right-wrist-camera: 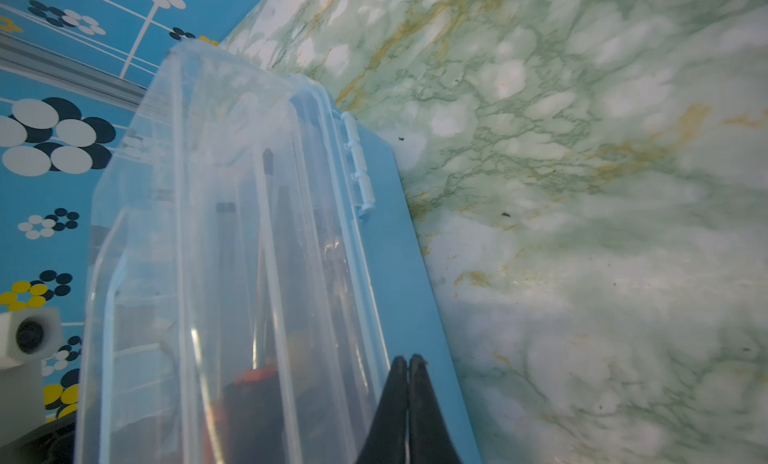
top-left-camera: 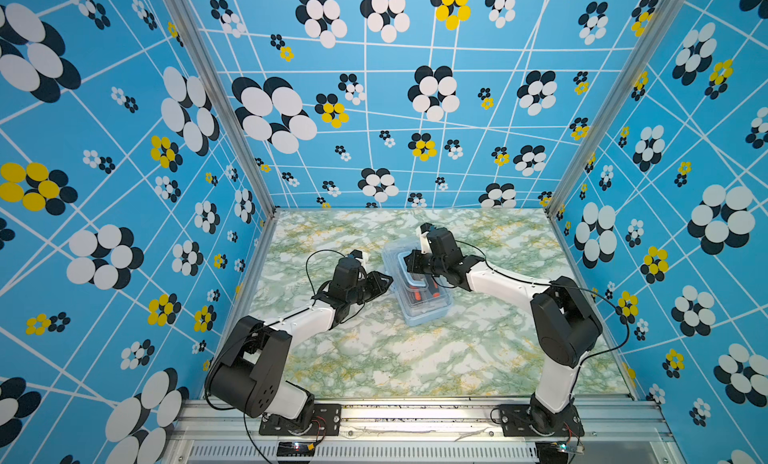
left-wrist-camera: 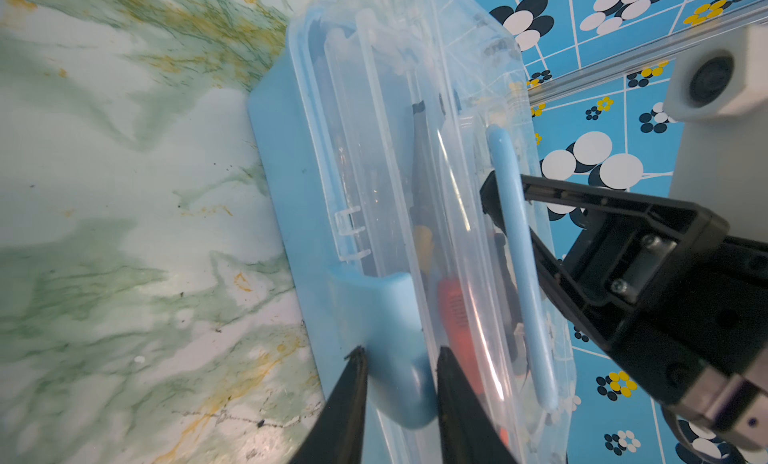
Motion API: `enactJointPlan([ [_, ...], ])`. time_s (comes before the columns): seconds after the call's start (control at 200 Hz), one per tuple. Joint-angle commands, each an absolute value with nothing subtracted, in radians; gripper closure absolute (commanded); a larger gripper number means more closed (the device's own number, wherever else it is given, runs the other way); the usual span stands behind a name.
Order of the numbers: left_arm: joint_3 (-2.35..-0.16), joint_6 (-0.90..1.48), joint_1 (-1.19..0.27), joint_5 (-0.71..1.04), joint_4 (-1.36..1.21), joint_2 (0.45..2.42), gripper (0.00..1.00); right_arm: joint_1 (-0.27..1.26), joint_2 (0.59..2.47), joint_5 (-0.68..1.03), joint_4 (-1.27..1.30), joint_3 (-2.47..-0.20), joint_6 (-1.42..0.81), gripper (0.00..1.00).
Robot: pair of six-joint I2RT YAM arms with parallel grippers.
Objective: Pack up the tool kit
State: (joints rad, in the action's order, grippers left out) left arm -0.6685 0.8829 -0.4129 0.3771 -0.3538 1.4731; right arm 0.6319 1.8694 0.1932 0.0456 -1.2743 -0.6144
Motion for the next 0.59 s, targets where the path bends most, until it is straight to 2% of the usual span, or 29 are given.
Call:
enactJointPlan([
  [0.0,-0.653,0.888,-0.418,0.356,-0.404,1.468,0.67,0.666,1.997,0.239,-0.212,-1.184,-0.591,1.0],
  [0.22,-0.653,0.893,-0.419,0.357,-0.413,1.484,0.66,0.665,2.003,0.239,-0.214,-1.191,-0.591,1.0],
  [0.59,-0.638,0.916,-0.43,0.37,-0.461,1.522,0.76,0.665,2.015,0.245,-0.229,-1.207,-0.589,1.0],
])
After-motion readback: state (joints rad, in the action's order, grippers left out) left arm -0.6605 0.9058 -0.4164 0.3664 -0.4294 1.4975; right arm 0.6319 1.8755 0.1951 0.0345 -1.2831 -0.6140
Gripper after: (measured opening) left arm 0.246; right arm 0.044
